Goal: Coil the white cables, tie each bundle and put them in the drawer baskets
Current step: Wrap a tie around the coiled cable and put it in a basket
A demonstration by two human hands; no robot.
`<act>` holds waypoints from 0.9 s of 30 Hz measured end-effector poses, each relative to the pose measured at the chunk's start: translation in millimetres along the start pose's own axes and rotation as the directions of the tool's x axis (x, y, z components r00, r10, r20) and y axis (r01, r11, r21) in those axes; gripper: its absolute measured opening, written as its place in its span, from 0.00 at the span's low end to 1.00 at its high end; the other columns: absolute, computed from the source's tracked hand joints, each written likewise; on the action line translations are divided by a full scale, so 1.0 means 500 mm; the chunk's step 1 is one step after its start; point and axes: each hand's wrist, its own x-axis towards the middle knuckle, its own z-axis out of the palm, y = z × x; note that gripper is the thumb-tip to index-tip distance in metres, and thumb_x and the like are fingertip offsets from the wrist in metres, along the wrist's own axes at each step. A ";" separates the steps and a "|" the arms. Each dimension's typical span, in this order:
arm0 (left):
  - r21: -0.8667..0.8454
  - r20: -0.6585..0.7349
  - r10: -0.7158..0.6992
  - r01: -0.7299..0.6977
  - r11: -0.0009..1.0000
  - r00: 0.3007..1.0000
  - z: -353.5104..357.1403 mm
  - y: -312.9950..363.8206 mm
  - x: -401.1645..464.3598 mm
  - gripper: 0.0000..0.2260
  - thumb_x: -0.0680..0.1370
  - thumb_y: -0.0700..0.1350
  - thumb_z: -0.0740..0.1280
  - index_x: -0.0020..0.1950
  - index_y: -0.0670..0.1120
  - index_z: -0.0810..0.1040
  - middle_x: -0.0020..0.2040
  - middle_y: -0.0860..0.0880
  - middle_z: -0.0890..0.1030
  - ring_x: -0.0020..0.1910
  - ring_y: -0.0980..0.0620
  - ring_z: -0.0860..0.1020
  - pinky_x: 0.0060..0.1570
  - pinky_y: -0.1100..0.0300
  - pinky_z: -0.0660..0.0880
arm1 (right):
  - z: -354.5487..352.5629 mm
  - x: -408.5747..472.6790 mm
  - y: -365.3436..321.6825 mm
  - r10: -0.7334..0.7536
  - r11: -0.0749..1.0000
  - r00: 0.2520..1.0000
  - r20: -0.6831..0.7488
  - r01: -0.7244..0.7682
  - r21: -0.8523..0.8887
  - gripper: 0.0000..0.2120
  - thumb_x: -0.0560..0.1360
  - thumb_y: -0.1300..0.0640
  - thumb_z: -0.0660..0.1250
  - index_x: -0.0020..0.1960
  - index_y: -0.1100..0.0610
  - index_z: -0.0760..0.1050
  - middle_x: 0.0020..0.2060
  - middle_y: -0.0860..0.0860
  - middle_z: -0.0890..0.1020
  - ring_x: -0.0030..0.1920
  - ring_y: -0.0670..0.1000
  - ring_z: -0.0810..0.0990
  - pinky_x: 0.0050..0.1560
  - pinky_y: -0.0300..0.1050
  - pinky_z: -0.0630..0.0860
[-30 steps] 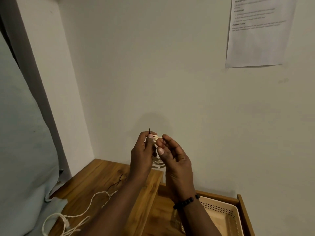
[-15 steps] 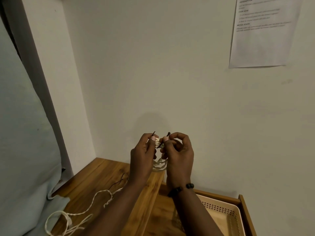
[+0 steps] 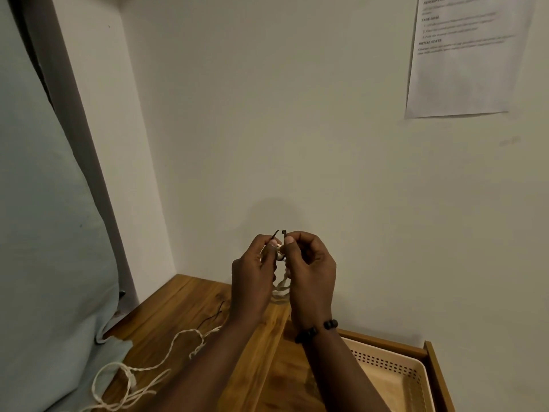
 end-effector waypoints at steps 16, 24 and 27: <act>0.048 0.001 -0.008 0.008 0.999 1.000 -0.001 -0.005 -0.010 0.11 0.80 0.48 0.62 0.61 0.48 0.78 0.38 0.51 0.80 0.32 0.59 0.77 0.30 0.72 0.73 | 0.000 0.008 0.014 -0.003 0.990 0.997 0.071 0.014 -0.144 0.04 0.78 0.59 0.66 0.49 0.55 0.80 0.40 0.49 0.83 0.41 0.48 0.82 0.42 0.40 0.81; 0.039 -0.007 0.023 -0.023 0.999 1.000 -0.004 -0.010 -0.025 0.10 0.81 0.45 0.62 0.61 0.49 0.78 0.37 0.55 0.80 0.34 0.61 0.79 0.33 0.72 0.75 | -0.005 0.026 0.020 0.085 0.964 0.988 0.127 -0.050 -0.260 0.02 0.76 0.58 0.68 0.45 0.54 0.79 0.37 0.49 0.83 0.38 0.48 0.82 0.42 0.45 0.82; 0.013 -0.026 0.028 -0.028 1.000 0.999 -0.005 -0.011 -0.027 0.10 0.82 0.46 0.61 0.60 0.49 0.79 0.37 0.56 0.80 0.36 0.60 0.80 0.33 0.68 0.78 | -0.009 0.030 0.014 0.113 0.954 0.980 0.161 -0.062 -0.293 0.02 0.75 0.58 0.68 0.46 0.55 0.79 0.37 0.49 0.83 0.38 0.47 0.82 0.42 0.45 0.82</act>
